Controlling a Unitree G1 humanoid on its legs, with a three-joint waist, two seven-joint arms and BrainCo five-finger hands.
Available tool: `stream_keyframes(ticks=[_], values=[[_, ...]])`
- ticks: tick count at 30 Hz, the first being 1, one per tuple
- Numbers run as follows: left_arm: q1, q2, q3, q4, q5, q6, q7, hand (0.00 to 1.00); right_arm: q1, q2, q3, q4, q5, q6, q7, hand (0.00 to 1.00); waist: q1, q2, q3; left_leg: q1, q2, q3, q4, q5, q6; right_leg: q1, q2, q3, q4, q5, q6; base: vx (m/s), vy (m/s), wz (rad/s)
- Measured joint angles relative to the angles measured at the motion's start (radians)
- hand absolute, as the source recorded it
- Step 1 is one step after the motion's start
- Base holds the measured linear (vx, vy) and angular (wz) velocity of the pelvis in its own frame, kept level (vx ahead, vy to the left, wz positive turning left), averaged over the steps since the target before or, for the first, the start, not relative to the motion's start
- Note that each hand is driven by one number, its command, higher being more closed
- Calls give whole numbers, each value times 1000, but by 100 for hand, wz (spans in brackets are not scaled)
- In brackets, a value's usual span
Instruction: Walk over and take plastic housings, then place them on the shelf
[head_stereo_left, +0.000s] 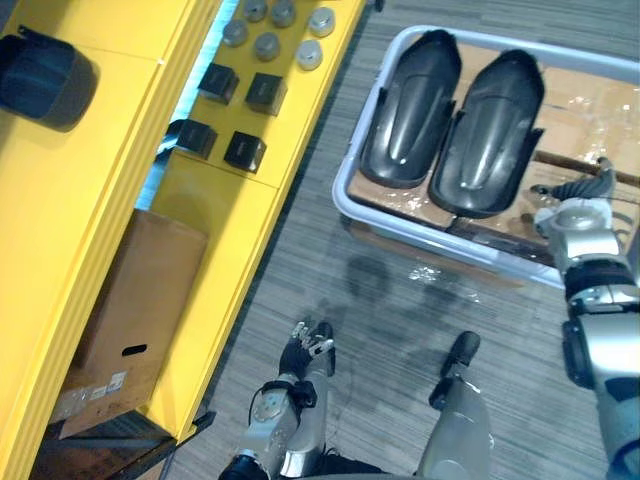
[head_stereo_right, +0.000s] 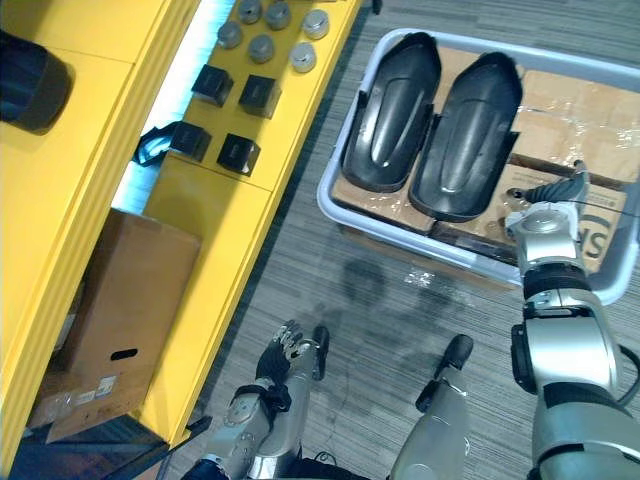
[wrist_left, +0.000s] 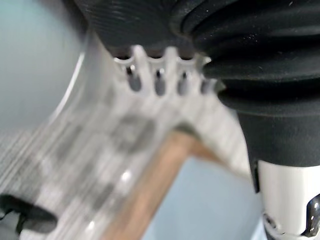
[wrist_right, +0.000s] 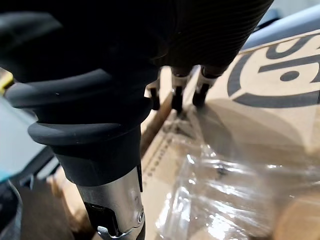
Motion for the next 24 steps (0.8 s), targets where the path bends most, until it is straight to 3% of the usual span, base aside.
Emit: stream_keyframes(ticks=[4,8,13,20,24], values=[[0,43,4,60,-20,8,-2,0,3,-48,18,6,1,9,-11,0,29,16,-11,-20,0,-14,4,1,-1,-21,-2,-13,22,-13,-1,0,34,8],[2,61,8,130,-77,24,-11,0,10,-65,16,22,4,41,-79,0,62,20,-14,-26,1,-36,0,3,-7,-18,-1,-40,31,-23,-10,21,42,10],[3,54,10,130,-99,22,-29,0,7,-53,17,41,43,49,-164,0,70,19,-14,-14,4,-44,3,4,-7,4,1,-61,27,-24,-12,30,60,4],[17,57,9,124,-105,32,-16,0,-29,-20,-13,-46,49,-48,-277,0,56,16,-11,52,10,-22,-11,-1,-5,54,4,-57,13,-24,-12,13,61,-8],[27,61,13,114,-107,33,-16,0,-45,19,-39,-96,49,-101,-318,0,36,-2,1,93,12,-16,-21,-3,-4,93,6,-58,-4,-24,-11,-15,61,-3]])
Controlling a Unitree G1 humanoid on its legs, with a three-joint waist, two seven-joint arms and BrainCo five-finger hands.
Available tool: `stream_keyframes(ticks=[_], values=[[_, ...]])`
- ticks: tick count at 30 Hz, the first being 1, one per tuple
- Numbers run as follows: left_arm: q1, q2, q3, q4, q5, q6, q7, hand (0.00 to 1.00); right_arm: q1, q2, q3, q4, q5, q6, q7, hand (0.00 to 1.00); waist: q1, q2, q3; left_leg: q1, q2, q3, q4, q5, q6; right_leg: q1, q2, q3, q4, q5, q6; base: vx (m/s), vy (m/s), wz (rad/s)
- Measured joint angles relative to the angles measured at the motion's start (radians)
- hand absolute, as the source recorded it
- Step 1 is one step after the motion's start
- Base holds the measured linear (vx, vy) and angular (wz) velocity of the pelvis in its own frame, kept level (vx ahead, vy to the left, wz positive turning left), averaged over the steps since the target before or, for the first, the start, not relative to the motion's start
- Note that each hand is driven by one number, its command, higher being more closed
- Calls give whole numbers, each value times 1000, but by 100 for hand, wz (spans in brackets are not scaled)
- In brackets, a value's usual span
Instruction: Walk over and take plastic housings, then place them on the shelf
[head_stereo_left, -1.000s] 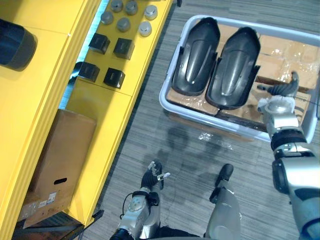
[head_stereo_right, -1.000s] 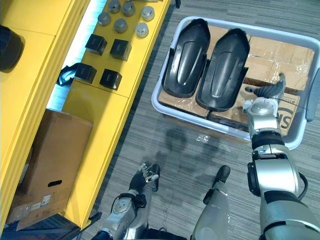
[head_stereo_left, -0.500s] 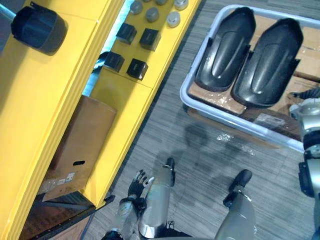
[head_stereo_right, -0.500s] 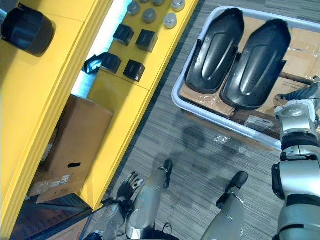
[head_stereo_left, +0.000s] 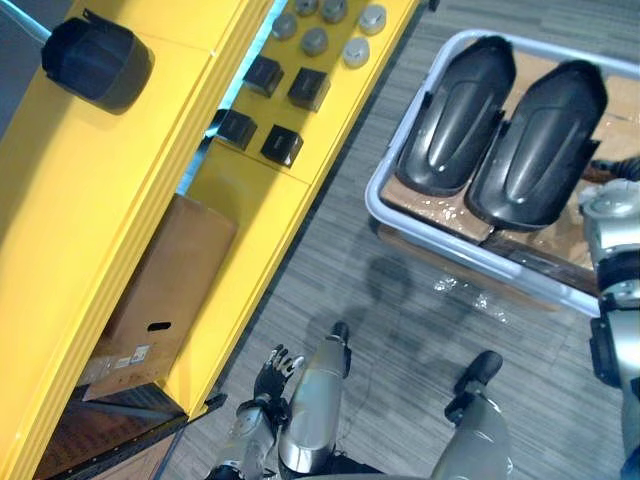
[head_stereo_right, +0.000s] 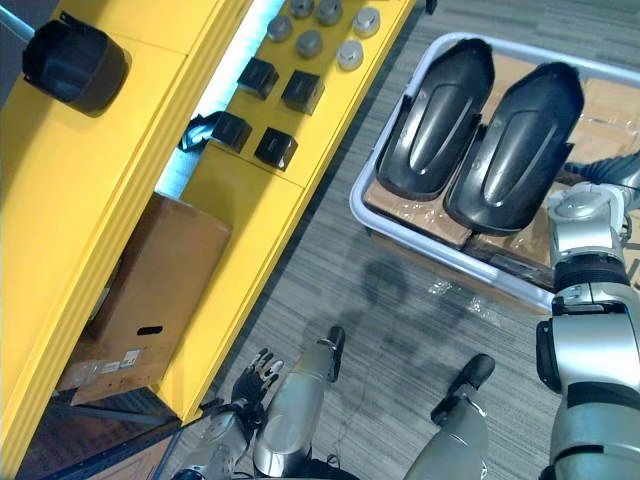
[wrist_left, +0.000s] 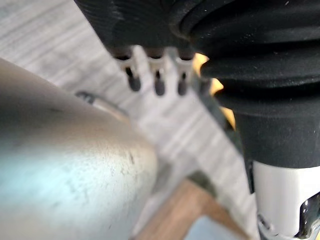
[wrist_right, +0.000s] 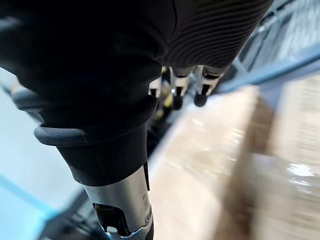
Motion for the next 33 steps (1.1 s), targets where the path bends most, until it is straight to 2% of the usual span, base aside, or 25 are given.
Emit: stream_keyframes(ticks=[6,11,17,19,23,27,33], values=[[3,2,12,-10,-5,-1,-1,0,-20,40,-18,-24,0,-43,-40,0,-1,-15,11,21,3,8,-13,1,-1,12,0,0,-5,0,1,-3,49,-3],[5,5,25,-10,-10,0,-3,0,-40,65,-14,-26,30,-47,-7,0,3,-20,14,22,3,10,-21,2,-1,10,-1,-2,-6,1,1,34,48,0],[4,6,28,-10,-40,-1,-10,0,-40,90,36,14,65,-8,66,0,16,-21,15,7,0,-5,-25,2,-2,11,-2,-22,-13,0,3,10,47,7],[4,4,29,-13,-49,-4,-12,0,-39,90,42,43,73,39,85,0,31,-20,14,-3,-2,-9,-26,4,-1,7,-5,-28,-16,0,3,5,47,10],[4,6,28,-13,-50,-3,-12,0,-32,89,74,72,110,101,87,0,35,-19,13,-13,-13,-21,-39,11,0,6,-14,-46,-20,-3,8,23,47,13],[4,3,28,-9,-78,-3,-11,0,-15,85,73,102,113,139,57,0,38,-18,13,-16,-15,-29,-53,15,-1,6,-18,-62,-19,-6,12,44,38,7],[4,1,27,-9,-79,-4,-16,0,-3,91,70,118,130,145,-21,0,42,-17,12,-16,-18,-29,-53,15,-1,8,-22,-69,-19,-10,13,4,33,2]])
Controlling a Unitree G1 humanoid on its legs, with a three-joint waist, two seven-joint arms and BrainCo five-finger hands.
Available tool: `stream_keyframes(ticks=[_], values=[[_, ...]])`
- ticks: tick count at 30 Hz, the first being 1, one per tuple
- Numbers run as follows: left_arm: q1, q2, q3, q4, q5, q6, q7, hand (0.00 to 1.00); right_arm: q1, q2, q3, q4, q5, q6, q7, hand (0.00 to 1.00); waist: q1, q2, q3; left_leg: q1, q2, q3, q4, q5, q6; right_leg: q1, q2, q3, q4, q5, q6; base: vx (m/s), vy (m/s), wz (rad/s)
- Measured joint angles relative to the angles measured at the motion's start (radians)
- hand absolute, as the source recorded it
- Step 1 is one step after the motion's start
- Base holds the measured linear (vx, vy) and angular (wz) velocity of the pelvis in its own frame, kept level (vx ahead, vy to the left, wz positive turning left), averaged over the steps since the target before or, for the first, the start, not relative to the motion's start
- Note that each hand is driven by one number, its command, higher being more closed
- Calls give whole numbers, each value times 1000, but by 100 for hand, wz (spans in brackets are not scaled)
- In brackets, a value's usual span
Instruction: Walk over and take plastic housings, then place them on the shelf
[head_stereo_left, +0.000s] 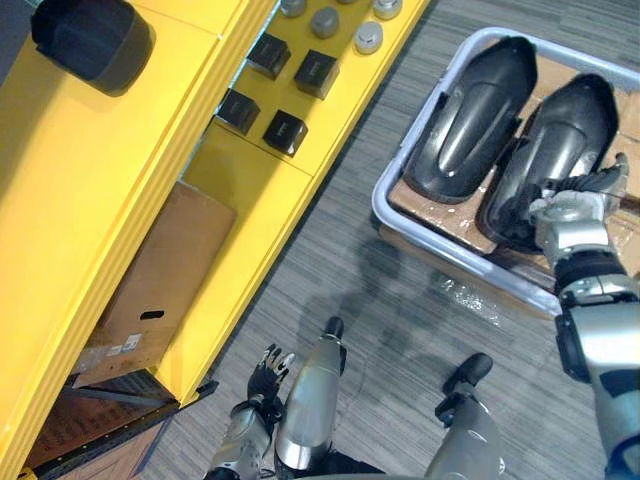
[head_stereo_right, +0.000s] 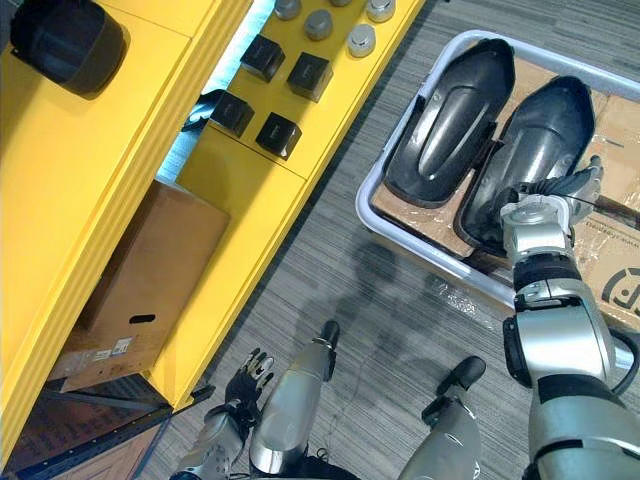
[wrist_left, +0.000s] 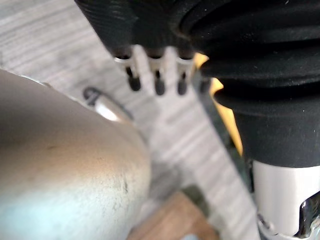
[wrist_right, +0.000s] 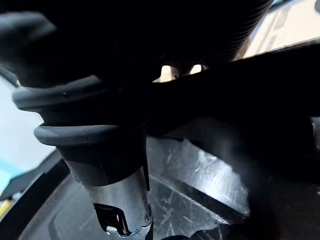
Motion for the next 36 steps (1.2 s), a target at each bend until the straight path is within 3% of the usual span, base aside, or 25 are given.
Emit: stream_keyframes(ticks=[6,7,14,21,28,32,36], values=[[0,0,-10,1,0,1,11,0,11,0,-11,1,20,-10,-48,0,3,8,-5,0,-2,1,0,0,0,-1,-3,-1,0,-1,0,-10,39,0],[0,0,-11,1,0,1,12,0,11,0,-14,1,21,-12,-49,100,3,8,-6,0,-2,1,-1,0,0,-1,-3,-1,0,-1,0,-2,37,-1],[0,0,-15,1,-5,3,14,0,11,-12,-17,-1,64,-8,-54,100,-2,9,-6,0,-2,7,-1,0,0,-6,-3,3,1,-1,1,-2,36,-2],[0,0,-23,14,-6,15,16,0,11,-61,-56,9,96,82,184,100,-19,20,-14,20,2,22,-5,0,0,-2,-1,19,4,0,0,-9,30,-6],[0,1,-32,19,-5,16,36,0,31,-62,-55,42,-53,185,341,100,-21,23,-17,48,4,24,-15,0,0,22,1,18,1,-1,0,-11,26,0],[1,6,-40,19,-5,16,40,0,31,-47,-55,68,-92,183,345,100,-32,23,-17,57,3,20,-16,0,0,37,0,13,1,-1,0,-8,28,2],[8,8,-41,14,2,13,39,0,42,-18,-58,108,-146,98,278,100,-43,22,-16,77,-6,19,-37,11,4,54,-11,5,-1,-4,4,-2,33,6]])
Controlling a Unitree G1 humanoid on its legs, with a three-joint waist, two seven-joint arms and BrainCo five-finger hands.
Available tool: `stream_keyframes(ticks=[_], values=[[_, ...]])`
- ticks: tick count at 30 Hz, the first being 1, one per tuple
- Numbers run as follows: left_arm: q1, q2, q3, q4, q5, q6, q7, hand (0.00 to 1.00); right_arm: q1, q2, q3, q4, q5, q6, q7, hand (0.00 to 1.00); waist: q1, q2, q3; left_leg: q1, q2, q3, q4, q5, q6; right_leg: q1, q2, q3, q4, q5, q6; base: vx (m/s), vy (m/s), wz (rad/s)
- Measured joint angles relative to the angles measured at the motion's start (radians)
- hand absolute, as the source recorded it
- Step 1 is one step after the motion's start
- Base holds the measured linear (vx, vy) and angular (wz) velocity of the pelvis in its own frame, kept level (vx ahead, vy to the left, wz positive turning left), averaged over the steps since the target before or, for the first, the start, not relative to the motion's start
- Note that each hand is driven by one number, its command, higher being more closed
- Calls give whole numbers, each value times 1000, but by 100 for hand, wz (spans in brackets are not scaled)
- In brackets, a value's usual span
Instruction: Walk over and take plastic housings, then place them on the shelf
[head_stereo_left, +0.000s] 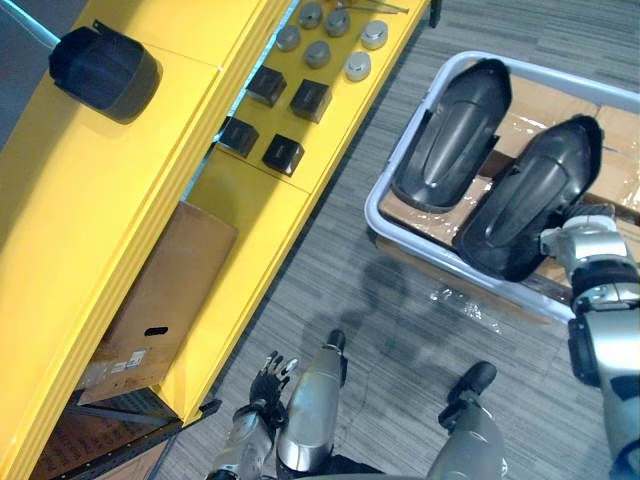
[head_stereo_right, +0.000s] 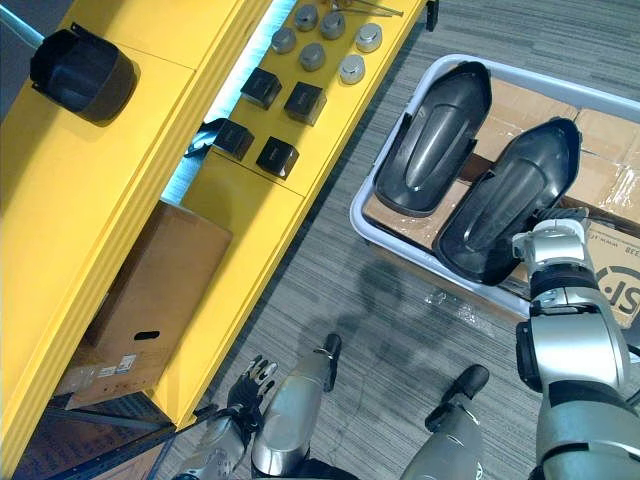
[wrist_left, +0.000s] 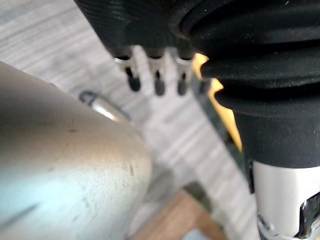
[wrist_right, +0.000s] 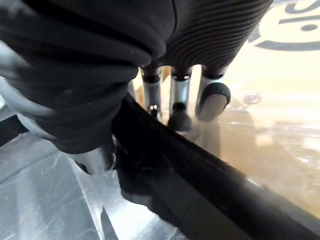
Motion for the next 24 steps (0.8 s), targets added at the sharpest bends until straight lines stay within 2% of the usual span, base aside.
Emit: stream_keyframes(ticks=[1,3,5,6,9,11,13,14,17,20,24], values=[[10,0,0,-11,0,-9,2,0,10,2,1,-2,-38,-29,-16,100,-2,-1,1,4,-3,1,-8,5,0,0,-3,0,-1,0,0,7,22,8],[40,4,0,-62,4,-18,15,0,20,11,5,-11,-80,-60,-29,100,-12,-5,3,10,-4,2,-15,6,-1,2,-4,1,-2,0,0,11,33,-1],[77,5,4,-133,54,-30,73,0,34,16,16,-56,-112,-76,-36,100,-28,-14,10,20,-4,8,-23,8,-3,4,-4,5,-3,0,0,23,32,-7],[93,7,16,-179,129,-26,138,0,52,16,22,-96,-130,-76,-36,100,-33,-24,17,37,-2,18,-36,11,-3,9,-3,11,-5,1,-1,26,18,-13],[107,6,56,-253,348,41,320,0,83,41,22,-202,-184,-88,-38,100,-74,-57,40,87,7,38,-60,12,-4,42,5,17,-18,1,-1,40,16,-16],[99,11,119,-286,441,89,392,0,113,50,22,-281,-212,-115,-47,100,-87,-87,58,117,24,57,-74,13,-6,56,23,29,-29,3,-3,33,-5,-25],[84,25,152,-293,485,120,403,0,131,60,22,-315,-230,-121,-69,100,-89,-103,59,137,33,65,-92,18,-14,63,35,38,-38,5,-7,42,-22,-26],[74,41,174,-300,528,142,407,0,141,78,22,-337,-232,-134,-89,100,-99,-112,58,165,44,79,-115,23,-21,74,46,42,-47,8,-11,33,-26,-25],[53,81,199,-313,617,154,412,0,151,118,44,-406,-267,-158,-117,100,-124,-127,57,212,62,107,-158,39,-33,93,68,51,-69,15,-21,35,-35,-25],[8,107,203,-324,676,156,428,0,151,123,62,-459,-281,-165,-132,100,-137,-133,57,245,69,119,-195,56,-40,105,81,63,-82,20,-28,8,-33,-16],[-82,181,219,-397,712,133,424,0,147,149,66,-517,-322,-166,-139,100,-145,-173,37,261,90,142,-211,68,-50,105,107,74,-103,35,-46,-23,-41,-17]])
